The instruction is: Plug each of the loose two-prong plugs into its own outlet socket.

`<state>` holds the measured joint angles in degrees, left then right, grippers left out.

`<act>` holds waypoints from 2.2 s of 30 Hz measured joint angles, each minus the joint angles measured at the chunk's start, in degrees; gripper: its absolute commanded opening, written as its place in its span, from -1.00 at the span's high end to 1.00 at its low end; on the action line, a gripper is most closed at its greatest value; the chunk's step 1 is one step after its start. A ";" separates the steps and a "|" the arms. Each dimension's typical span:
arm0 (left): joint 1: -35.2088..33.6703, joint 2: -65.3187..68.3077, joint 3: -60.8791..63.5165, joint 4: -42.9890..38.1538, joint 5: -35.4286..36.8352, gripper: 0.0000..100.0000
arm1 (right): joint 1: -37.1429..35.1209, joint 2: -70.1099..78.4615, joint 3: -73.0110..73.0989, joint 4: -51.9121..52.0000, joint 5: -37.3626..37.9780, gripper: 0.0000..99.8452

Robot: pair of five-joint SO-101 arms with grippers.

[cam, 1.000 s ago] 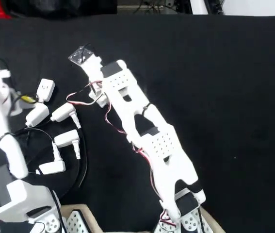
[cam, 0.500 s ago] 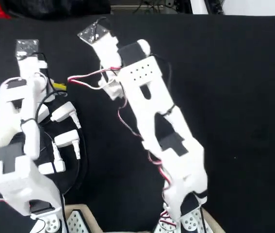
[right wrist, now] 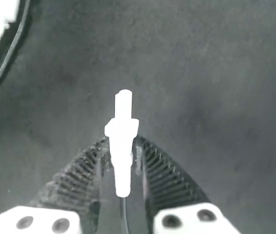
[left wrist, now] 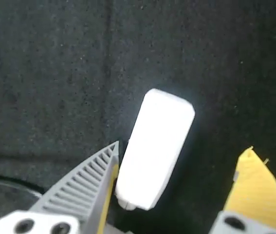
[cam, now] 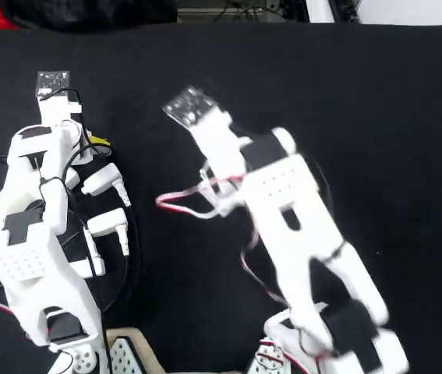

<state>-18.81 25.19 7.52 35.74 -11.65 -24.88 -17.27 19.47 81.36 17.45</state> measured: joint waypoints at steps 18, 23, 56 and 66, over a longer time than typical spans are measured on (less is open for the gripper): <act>2.55 -2.20 -6.51 9.93 0.00 0.36 | 1.49 -9.93 12.40 -5.89 -0.79 0.98; 4.66 -2.64 -6.51 7.21 -0.88 0.37 | 1.49 -9.93 12.57 -6.51 -0.79 0.98; 12.22 -34.64 -8.88 36.48 -16.97 0.64 | 18.99 -34.81 18.99 5.54 5.63 0.98; 8.53 -14.15 -15.65 37.19 -22.95 0.54 | 19.78 -33.23 20.04 2.73 6.33 0.98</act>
<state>-10.29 11.03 -8.13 72.92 -34.59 -5.10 -50.51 39.52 84.09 23.78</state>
